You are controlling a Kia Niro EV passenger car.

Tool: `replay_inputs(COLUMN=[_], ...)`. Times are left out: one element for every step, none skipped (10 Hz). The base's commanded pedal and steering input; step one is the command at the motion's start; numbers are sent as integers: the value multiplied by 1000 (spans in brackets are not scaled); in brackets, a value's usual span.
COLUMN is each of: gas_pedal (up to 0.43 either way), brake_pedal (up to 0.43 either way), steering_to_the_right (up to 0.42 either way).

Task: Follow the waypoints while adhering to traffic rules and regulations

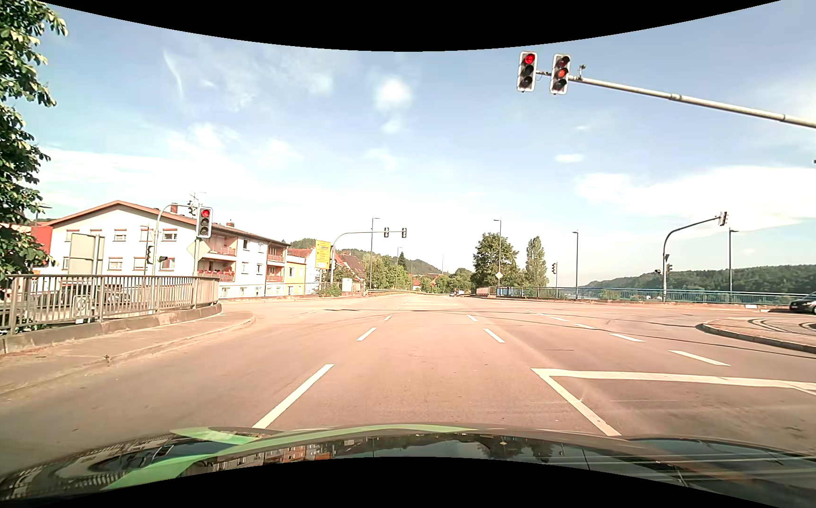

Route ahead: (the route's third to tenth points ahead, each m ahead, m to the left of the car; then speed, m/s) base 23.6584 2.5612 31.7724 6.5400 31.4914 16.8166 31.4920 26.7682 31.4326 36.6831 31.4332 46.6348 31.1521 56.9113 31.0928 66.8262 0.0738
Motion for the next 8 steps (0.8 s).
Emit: replay_inputs(gas_pedal=[0, 0, 0, 0, 0, 0, 0, 0], brake_pedal=[110, 104, 104, 104, 104, 104, 104, 104], steering_to_the_right=[-8, -8, -8, -8, -8, -8, -8, -8])
